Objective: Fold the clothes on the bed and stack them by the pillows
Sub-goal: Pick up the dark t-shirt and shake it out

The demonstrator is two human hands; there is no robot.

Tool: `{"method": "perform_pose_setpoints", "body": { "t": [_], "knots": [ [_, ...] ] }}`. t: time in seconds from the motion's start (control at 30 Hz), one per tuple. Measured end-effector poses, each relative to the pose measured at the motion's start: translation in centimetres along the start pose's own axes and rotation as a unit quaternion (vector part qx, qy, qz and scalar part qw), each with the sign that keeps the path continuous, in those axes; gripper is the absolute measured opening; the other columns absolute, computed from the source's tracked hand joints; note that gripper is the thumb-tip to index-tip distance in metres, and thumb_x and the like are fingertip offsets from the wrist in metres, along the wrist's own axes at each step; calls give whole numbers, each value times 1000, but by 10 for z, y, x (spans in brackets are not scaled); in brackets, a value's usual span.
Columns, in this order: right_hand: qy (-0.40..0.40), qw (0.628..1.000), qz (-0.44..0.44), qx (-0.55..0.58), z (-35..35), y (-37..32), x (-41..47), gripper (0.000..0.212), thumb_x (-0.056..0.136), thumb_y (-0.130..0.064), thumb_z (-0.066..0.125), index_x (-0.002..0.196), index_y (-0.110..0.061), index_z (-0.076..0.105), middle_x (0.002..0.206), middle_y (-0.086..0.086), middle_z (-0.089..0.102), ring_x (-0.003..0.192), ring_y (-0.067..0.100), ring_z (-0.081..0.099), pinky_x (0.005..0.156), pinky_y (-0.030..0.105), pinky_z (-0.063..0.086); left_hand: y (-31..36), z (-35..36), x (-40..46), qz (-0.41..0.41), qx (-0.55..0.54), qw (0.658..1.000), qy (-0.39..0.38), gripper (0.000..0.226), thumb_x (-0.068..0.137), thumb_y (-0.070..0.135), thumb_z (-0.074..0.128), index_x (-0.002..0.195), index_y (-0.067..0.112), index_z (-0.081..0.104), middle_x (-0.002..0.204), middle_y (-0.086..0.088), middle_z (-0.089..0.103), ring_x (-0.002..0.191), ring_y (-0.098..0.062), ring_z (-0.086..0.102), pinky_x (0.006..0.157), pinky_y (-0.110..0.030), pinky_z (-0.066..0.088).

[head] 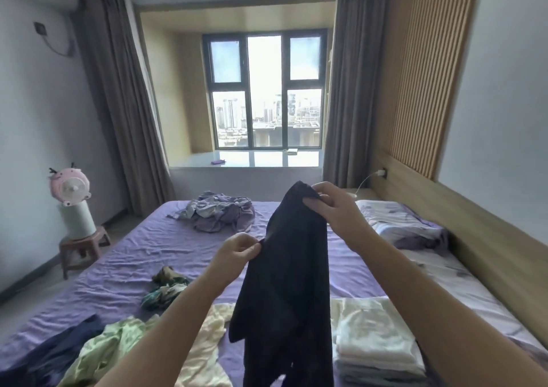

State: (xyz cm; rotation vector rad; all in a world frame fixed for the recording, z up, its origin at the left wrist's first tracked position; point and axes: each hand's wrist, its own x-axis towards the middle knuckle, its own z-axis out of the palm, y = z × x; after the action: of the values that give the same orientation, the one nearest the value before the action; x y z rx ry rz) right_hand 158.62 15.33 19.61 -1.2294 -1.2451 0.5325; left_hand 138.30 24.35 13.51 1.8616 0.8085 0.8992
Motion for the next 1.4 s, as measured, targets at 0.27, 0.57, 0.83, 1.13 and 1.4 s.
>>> {"method": "perform_pose_setpoints", "body": {
  "t": [0.27, 0.57, 0.83, 1.13, 1.4],
  "knots": [
    [-19, 999, 4, -39, 20, 0, 9, 6, 91, -21, 60, 96, -18, 59, 87, 0, 72, 81, 16, 68, 71, 31, 58, 32, 12, 15, -6, -5, 998, -70, 25, 77, 16, 77, 99, 17, 66, 93, 2, 72, 85, -14, 69, 79, -31, 57],
    [76, 995, 65, 7, -25, -2, 8, 15, 89, -17, 62, 103, -13, 59, 89, -3, 69, 73, 7, 68, 57, 15, 52, 63, 0, 43, 19, -29, 997, -72, 4, 88, 14, 65, 88, 14, 69, 83, 2, 72, 76, -11, 68, 70, -23, 55],
    [82, 987, 84, 107, -8, -10, 7, 19, 88, -2, 60, 107, -3, 57, 91, 6, 68, 69, 13, 70, 54, 24, 55, 75, 5, 64, 82, 232, 969, 12, 22, 89, 25, 63, 106, 11, 67, 105, -10, 66, 96, -26, 61, 89, -38, 47],
    [79, 982, 103, 137, 52, -19, 29, 23, 91, 0, 55, 113, 2, 49, 100, 14, 62, 77, 20, 64, 56, 24, 57, 15, 28, 19, 35, 151, 987, 32, 39, 81, 35, 70, 114, 22, 54, 97, 9, 65, 90, -12, 64, 70, -24, 48],
    [1, 987, 52, -154, 53, 24, -2, 32, 82, -29, 70, 108, -15, 57, 97, -5, 66, 89, 11, 63, 75, 22, 51, 45, 10, 48, -46, -139, 982, 116, 7, 85, 9, 68, 82, 3, 67, 74, -12, 69, 71, -30, 68, 53, -37, 58]
  ]
}}
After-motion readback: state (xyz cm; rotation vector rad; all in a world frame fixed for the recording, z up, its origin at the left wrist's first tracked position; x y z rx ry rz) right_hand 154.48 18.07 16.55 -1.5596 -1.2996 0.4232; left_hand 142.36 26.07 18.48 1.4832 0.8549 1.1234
